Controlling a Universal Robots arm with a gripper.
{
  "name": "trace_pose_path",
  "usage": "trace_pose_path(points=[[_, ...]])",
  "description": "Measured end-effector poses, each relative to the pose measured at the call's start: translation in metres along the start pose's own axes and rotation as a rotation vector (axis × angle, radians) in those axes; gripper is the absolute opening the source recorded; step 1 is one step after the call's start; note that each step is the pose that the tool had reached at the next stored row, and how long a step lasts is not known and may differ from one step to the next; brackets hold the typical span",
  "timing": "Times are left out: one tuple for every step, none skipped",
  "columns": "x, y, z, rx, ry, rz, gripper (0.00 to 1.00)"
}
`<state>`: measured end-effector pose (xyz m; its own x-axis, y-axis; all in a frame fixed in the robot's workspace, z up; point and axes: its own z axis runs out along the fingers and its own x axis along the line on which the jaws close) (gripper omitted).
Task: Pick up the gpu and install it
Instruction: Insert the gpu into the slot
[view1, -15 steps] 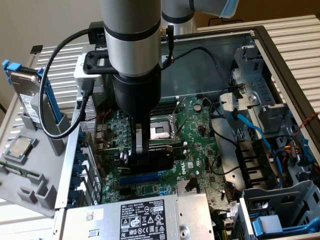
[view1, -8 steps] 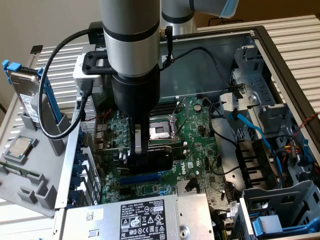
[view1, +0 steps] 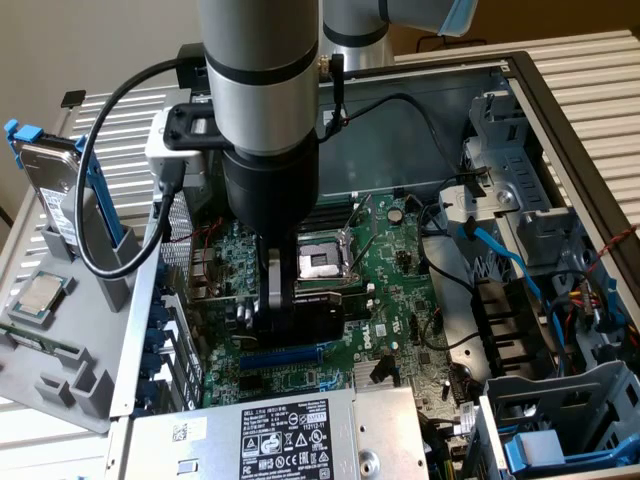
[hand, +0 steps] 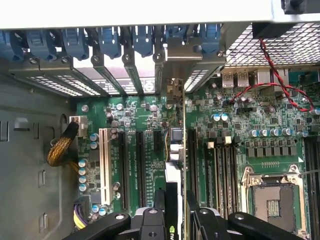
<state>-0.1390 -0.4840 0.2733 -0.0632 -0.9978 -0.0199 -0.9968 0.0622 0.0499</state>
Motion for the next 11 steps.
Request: trace_pose_path(points=[[-0.0004,0.0000,0.0000,-0.0005,0.0001,0.000,0.27],[-0.0004,0.0001,0.0001,-0.0009,0.0003,0.000,0.27],[-0.0004,0.0001,0.0002,-0.0012,0.0004,0.000,0.27],[-0.0004,0.0001,0.0003,-0.0014,0.0004,0.000,0.27],[-0.0005,0.0001,0.0005,-0.0016,0.0003,0.000,0.27],[-0.0005,0.0002,0.0006,-0.0017,0.0003,0.000,0.27],[-0.0004,0.0003,0.0007,-0.0019,0.0004,0.000,0.27],[-0.0004,0.0004,0.0007,-0.0023,0.0004,0.000,0.27],[-0.0004,0.0004,0.0008,-0.0027,0.0003,0.000,0.27],[-0.0005,0.0005,0.0009,-0.0031,0.0004,0.000,0.27],[-0.0005,0.0006,0.0011,-0.0035,0.0003,0.000,0.27]])
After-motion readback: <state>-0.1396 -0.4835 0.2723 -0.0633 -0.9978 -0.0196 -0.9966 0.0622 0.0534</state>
